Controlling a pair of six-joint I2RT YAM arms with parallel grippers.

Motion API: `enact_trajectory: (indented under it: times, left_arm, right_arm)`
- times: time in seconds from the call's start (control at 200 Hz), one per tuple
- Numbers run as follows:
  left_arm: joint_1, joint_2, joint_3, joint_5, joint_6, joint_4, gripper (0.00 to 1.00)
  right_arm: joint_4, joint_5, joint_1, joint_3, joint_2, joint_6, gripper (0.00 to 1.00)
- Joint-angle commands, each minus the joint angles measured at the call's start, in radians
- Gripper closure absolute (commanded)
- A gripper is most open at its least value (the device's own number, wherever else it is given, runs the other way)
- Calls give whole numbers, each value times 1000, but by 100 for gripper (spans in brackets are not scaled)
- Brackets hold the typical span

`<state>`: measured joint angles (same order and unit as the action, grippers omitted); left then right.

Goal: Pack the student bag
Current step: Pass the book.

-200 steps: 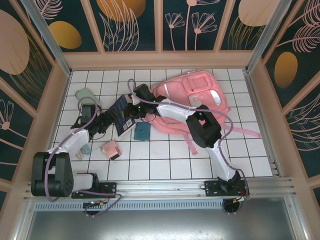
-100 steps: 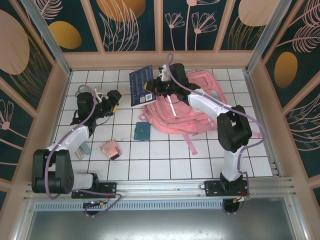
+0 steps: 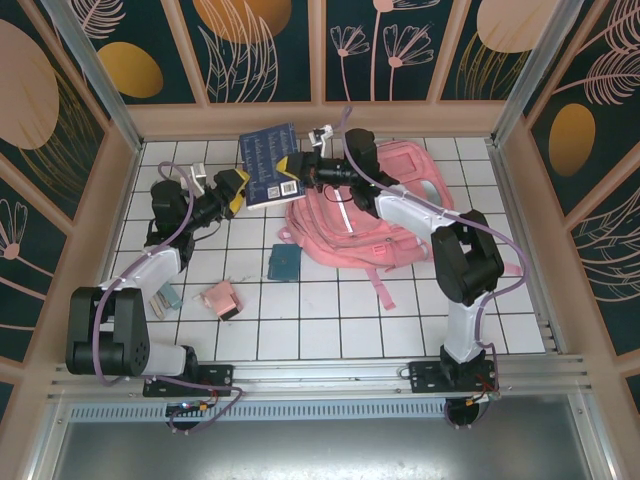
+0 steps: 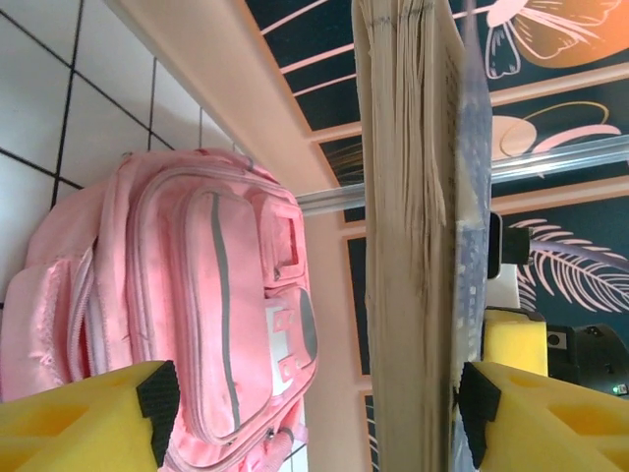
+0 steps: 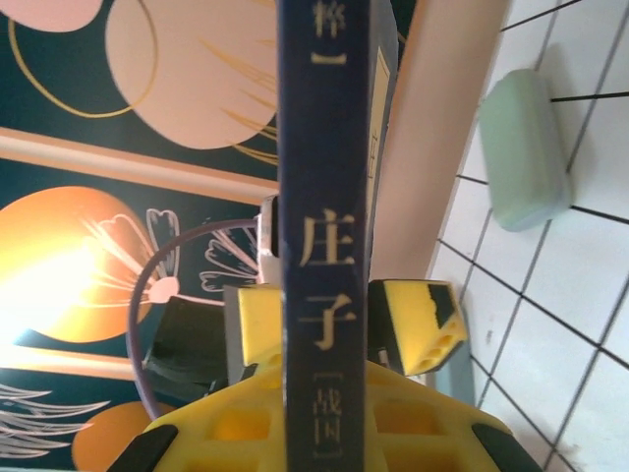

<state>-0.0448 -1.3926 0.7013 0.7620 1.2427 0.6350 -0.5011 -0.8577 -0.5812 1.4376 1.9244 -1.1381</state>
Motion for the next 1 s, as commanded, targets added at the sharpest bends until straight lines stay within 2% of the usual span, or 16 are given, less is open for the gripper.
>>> enact_trajectory:
  times: [0.0, 0.16, 0.355, 0.38, 0.415, 0.495, 0.57, 0.615, 0.715, 0.745, 0.841, 0.906, 0.991]
  left_arm:
    - [-1, 0, 22, 39, 46, 125, 29]
    - [-3, 6, 7, 51, 115, 229, 49]
    - [-1, 18, -7, 33, 142, 237, 100]
    - [-1, 19, -8, 31, 143, 235, 100]
    - [-1, 21, -7, 26, 144, 230, 100]
    - [-1, 28, -3, 20, 139, 221, 100]
    - [-1, 32, 7, 19, 126, 198, 100]
    - [-1, 37, 15, 19, 113, 176, 100]
    - [-1, 50, 32, 7, 69, 113, 100]
    - [-1, 53, 36, 4, 54, 89, 100]
    - [-1, 62, 54, -7, 12, 23, 100]
    - [-1, 71, 67, -21, -30, -34, 100]
    - [-1, 87, 86, -50, -93, -126, 100]
  right_arm:
    - [-128, -49, -26, 29, 37, -59, 100]
    - [-139, -55, -39, 49, 67, -72, 100]
    - [-127, -53, -33, 40, 65, -60, 100]
    - [-118, -54, -31, 39, 63, -54, 100]
    - [-98, -51, -30, 38, 61, -40, 90]
    - [0, -32, -17, 38, 45, 32, 79]
    - [161, 38, 3, 35, 8, 152, 55]
    - [277, 116, 19, 33, -19, 228, 48]
    - [542, 340, 29, 51, -64, 401, 45]
    - [615, 407, 58, 65, -69, 453, 44]
    - [795, 583, 63, 116, -54, 582, 47]
    - [871, 661, 56, 142, -28, 648, 52]
    - [946, 725, 40, 180, 15, 702, 53]
